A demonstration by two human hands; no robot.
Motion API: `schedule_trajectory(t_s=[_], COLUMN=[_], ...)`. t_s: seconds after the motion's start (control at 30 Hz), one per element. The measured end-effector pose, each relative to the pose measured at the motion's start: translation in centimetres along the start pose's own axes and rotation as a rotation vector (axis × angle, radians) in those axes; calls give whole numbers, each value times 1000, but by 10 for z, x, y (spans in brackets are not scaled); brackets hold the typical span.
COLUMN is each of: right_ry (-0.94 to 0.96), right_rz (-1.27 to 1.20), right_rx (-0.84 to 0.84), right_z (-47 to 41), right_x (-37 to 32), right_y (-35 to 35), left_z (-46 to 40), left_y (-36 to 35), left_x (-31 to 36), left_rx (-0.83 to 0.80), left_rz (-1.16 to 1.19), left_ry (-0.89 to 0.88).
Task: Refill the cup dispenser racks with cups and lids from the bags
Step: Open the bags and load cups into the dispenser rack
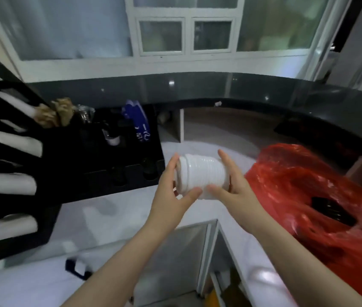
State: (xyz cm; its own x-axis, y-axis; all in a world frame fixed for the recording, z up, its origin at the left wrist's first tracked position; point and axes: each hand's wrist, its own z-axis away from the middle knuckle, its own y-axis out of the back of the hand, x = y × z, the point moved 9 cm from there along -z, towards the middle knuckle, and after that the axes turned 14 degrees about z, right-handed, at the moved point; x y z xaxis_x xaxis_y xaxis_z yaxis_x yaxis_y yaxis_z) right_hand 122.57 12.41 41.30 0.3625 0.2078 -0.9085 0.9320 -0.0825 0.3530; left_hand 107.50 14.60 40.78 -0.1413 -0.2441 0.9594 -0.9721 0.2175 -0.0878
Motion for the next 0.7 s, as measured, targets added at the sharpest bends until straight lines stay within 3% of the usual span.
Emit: schedule_trajectory(t_s=[0.13,0.27,0.37,0.53,0.7], right_ry=[69,41,-1,18,61], right_rz=[1,-158,-303,-406,-449], right_rx=[-105,-143,-184,-269,-328], right_z=[-22,-44,-63,-88,-93], right_x=[-24,-35,-43,-72,-92], right_y=[-55,-96,-126,-177,-199], left_z=[10,12,10,3,-8], left_y=[59,109,150,226,230], left_x=[19,32,44,59,51], left_rx=[155,159,167,358,147], left_rz=[-60,-128,-104,-17,290], left_ry=[-52,-78,-103,-64,180])
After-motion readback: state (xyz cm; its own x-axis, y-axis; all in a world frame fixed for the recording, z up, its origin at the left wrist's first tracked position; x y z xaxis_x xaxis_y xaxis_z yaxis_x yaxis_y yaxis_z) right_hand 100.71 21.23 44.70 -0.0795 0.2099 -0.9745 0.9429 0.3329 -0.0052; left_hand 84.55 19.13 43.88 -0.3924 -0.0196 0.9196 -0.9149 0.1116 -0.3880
